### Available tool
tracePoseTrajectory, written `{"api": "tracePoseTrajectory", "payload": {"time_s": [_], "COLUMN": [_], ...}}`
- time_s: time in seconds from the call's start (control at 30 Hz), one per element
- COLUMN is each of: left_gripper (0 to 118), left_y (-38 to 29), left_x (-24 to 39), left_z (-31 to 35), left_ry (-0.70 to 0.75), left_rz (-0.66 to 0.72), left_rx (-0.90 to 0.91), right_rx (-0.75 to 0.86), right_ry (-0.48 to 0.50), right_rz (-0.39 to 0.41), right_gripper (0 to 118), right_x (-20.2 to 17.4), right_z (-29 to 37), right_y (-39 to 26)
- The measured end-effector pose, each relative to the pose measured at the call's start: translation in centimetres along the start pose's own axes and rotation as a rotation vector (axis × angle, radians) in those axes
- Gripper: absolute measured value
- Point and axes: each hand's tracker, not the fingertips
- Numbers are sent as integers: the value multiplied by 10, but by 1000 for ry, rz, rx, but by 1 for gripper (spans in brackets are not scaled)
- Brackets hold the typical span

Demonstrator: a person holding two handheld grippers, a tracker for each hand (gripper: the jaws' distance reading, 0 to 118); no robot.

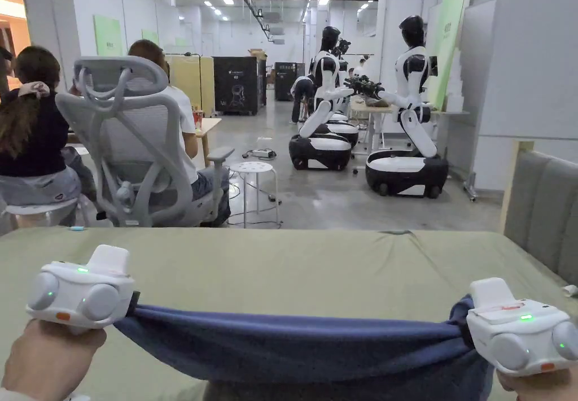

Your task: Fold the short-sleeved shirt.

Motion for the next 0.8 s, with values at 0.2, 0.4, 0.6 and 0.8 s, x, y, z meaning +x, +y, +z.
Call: {"api": "tracePoseTrajectory", "payload": {"time_s": [0.2, 0.4, 0.6, 0.8], "left_gripper": [0, 20, 91, 64], "left_y": [-140, -182, -124, -87], "left_x": [1, -14, 23, 84], "left_z": [1, -5, 48, 78], "left_ry": [-86, -113, -75, -180], "left_rz": [56, 159, 156, 86], "left_rx": [-222, -177, 197, 311], "right_rx": [-210, -215, 104, 217], "right_ry": [104, 133, 203, 263], "right_rz": [-5, -94, -139, -160], "right_gripper": [6, 53, 106, 83], "right_x": [-26, -31, -67, -117], "right_z": [12, 26, 87, 120], "right_y": [-125, -144, -65, -22]}}
